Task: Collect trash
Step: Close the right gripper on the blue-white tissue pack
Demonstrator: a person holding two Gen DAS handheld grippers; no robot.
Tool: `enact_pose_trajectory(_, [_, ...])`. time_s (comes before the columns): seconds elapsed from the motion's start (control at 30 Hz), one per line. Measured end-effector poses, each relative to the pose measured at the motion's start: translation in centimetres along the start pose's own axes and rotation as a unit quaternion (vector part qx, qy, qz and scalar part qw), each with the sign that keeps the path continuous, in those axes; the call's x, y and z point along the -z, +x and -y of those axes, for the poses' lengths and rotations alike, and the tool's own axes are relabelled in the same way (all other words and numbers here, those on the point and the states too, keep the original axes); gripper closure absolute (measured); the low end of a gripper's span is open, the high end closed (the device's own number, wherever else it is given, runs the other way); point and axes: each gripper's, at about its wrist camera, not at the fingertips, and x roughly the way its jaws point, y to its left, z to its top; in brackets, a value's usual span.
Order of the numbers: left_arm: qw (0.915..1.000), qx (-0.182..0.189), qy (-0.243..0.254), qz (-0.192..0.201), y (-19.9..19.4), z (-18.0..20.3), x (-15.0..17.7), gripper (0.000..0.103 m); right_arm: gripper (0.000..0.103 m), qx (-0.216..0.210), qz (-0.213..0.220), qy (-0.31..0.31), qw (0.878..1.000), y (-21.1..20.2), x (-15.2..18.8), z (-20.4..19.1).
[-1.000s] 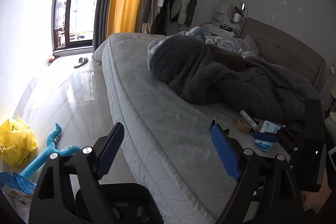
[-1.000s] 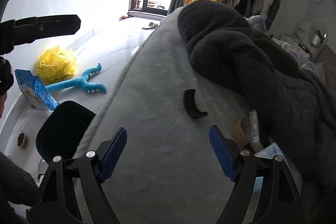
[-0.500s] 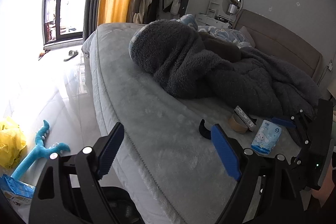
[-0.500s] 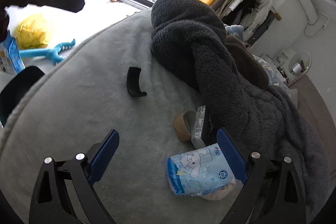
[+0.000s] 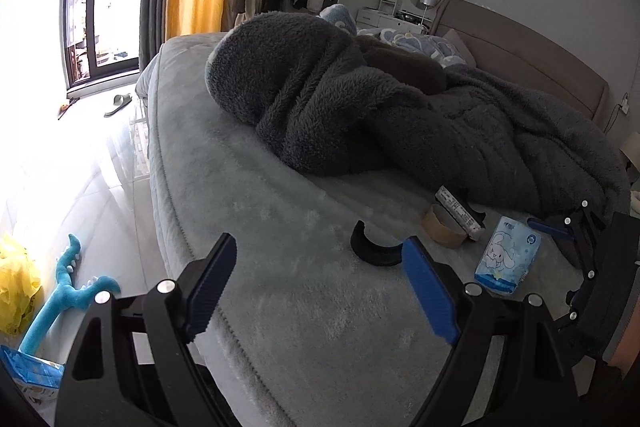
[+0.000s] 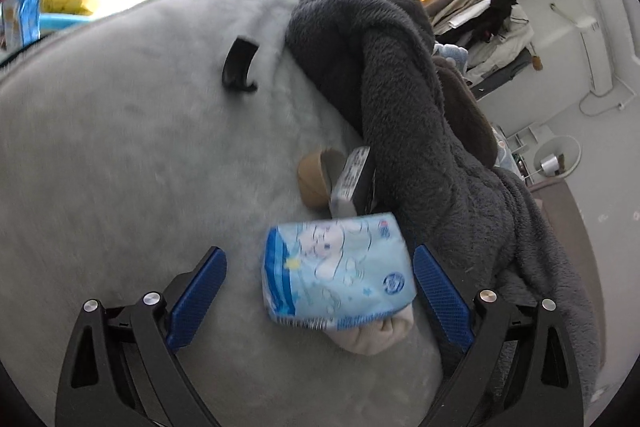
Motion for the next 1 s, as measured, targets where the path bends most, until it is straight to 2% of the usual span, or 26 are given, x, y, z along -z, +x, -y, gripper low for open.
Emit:
enact_pose_trajectory(0.23, [0.9999,0.002,0.009,-0.014,1.9,1.1,0.3,0.016,0.009,-0.006,0.003,0.011,1.000,0.5,0.7,0.7])
enact_pose_trajectory(0.27, [0.9998,0.002,0.011,-0.015,2.1,1.2,0.3,0.016,0.012,-0.008,0.005,0.011,1.000,0.5,0.7,0.7])
enact_pose_trajectory(0.3, [0.9998,0.003,0.013,-0.018,2.5,1.4,0.3,0.016,0.024,-0.008,0.006,0.011,1.000,0.6,0.7,0.7])
enact_pose_trajectory(0.33, [0.9997,0.004,0.014,-0.020,2.8,1.5,0.4,0.016,0.030,-0.004,0.003,0.010,1.000,0.7,0.7,0.8])
enact_pose_trajectory(0.5, [0.9994,0.013,0.016,-0.029,4.3,2.1,0.3,0.016,0.031,-0.013,0.014,0.024,1.000,0.6,0.8,1.8])
enact_pose_trajectory(0.7, [0.9987,0.019,0.031,-0.037,6.1,3.1,0.3,0.016,0.031,-0.050,0.033,0.082,0.995,0.5,1.0,4.1])
enact_pose_trajectory(0.9, [0.9980,0.023,0.035,-0.048,7.8,3.2,0.4,0.019,0.031,-0.124,0.054,0.173,0.975,0.5,1.2,7.0])
enact_pose_trajectory(1.0, [0.9971,0.030,0.047,-0.053,8.5,3.5,0.4,0.022,0.031,-0.157,0.060,0.223,0.960,0.9,1.5,8.5])
